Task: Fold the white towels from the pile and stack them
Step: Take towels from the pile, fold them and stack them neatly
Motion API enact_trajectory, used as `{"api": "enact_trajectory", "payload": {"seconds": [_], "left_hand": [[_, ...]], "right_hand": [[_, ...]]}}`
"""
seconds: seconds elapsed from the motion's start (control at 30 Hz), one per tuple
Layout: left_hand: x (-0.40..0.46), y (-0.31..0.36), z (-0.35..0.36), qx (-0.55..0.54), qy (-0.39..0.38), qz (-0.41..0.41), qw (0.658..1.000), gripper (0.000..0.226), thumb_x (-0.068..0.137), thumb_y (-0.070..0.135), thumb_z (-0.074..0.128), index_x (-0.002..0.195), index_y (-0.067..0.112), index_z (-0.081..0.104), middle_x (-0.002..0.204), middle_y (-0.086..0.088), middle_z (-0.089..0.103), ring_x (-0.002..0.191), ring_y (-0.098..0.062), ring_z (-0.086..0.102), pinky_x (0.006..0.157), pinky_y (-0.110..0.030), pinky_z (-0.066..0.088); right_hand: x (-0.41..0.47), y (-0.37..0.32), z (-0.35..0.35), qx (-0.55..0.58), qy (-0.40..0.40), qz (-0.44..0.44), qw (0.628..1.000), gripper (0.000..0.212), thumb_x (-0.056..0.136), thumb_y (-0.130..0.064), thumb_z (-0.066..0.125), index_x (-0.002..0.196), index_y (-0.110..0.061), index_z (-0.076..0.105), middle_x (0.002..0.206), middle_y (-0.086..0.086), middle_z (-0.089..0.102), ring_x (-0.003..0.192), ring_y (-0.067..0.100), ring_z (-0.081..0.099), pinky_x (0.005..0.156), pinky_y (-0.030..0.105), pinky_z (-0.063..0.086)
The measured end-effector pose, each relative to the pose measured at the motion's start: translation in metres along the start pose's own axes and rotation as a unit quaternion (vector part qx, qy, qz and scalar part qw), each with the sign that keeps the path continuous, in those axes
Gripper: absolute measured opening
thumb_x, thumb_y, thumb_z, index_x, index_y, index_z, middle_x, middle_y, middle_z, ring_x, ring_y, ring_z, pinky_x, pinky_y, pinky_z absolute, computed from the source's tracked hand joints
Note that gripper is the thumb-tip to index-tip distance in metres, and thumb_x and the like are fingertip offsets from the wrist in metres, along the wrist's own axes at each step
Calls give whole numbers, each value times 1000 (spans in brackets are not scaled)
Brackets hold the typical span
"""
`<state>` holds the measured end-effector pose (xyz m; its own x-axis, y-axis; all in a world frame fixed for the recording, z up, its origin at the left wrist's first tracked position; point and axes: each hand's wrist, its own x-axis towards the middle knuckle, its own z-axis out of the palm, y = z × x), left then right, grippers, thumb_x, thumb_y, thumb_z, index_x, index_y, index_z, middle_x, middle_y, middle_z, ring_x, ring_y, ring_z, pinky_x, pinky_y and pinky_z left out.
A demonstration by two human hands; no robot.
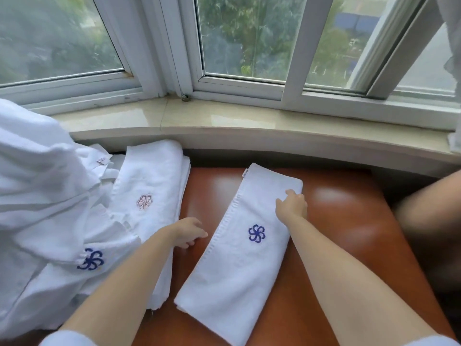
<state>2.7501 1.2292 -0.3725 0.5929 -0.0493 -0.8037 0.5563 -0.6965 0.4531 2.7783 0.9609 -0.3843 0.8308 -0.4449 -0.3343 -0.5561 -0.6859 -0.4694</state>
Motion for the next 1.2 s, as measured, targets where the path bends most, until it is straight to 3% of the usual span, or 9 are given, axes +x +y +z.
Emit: {"api": "enact_trajectory", "payload": {"seconds": [0.13, 0.23, 0.4, 0.47, 0.6, 0.77, 0.93, 1.1, 1.2], "left_hand": [[27, 27, 9, -34, 30, 51, 998, 50, 95, 25, 58, 141, 13, 41, 115, -6, 51, 94, -22, 59, 83, -31, 48], [51, 51, 16, -62, 62, 79, 993, 29, 94, 24, 60, 119, 12, 54, 112, -10, 56, 87, -22, 58, 79, -31, 48], [87, 85, 26, -77, 120, 119, 983, 62, 91, 35, 64, 142, 8, 41, 141, -9, 49, 120, -26, 54, 97, -40, 50], [99, 94, 28, -77, 126, 121, 982, 57, 89, 37, 65, 137, 10, 48, 136, -7, 54, 114, -24, 59, 84, -31, 53], [110, 104, 28, -105, 52, 125, 985, 24, 91, 27, 61, 111, 14, 65, 103, -3, 71, 71, -7, 67, 48, -15, 48], [93, 91, 24, -89, 66, 180, 977, 26, 100, 27, 48, 126, 23, 49, 116, 2, 60, 96, -15, 63, 72, -26, 54], [42, 73, 2, -67, 152, 237, 957, 15, 102, 31, 43, 117, 29, 45, 103, 7, 60, 84, -11, 62, 58, -20, 49], [-30, 54, -24, -41, 248, 271, 929, 23, 103, 23, 40, 124, 15, 44, 114, -3, 58, 102, -25, 56, 84, -33, 42], [-75, 41, -33, -64, 281, 269, 919, 23, 102, 24, 41, 124, 18, 45, 113, -5, 59, 99, -25, 56, 79, -32, 42]], "right_hand": [[19, 20, 5, 16, -29, 57, 998, 51, 96, -28, 48, 145, -15, 36, 140, 16, 38, 128, 35, 40, 102, 38, 38], [30, 26, 9, 36, -26, 71, 996, 55, 95, -25, 51, 146, -16, 33, 137, 17, 38, 125, 36, 43, 101, 38, 39], [45, 34, 16, 111, -1, 45, 993, 51, 97, -16, 49, 145, -23, 34, 135, 13, 42, 117, 32, 50, 96, 37, 43], [48, 37, 18, 144, 3, 34, 989, 51, 97, -16, 49, 145, -24, 34, 136, 12, 44, 119, 30, 49, 97, 35, 42], [50, 37, 18, 167, -24, -17, 986, 51, 96, -16, 50, 144, -22, 38, 145, 5, 42, 130, 26, 42, 106, 33, 35], [33, 22, 20, 113, -70, -117, 984, 51, 94, -11, 42, 142, -29, 38, 141, -1, 37, 123, 22, 45, 99, 31, 40], [2, -5, 13, 102, -66, -169, 978, 47, 95, -8, 35, 128, -36, 51, 115, -6, 41, 89, 18, 51, 66, 22, 39], [-47, -43, -18, 163, -41, -235, 957, 37, 92, -13, 37, 107, -41, 56, 94, -14, 37, 78, 18, 52, 68, 31, 45], [-84, -61, -38, 163, -30, -278, 946, 38, 91, -12, 35, 104, -38, 59, 92, -14, 38, 80, 18, 52, 73, 34, 47]]}}
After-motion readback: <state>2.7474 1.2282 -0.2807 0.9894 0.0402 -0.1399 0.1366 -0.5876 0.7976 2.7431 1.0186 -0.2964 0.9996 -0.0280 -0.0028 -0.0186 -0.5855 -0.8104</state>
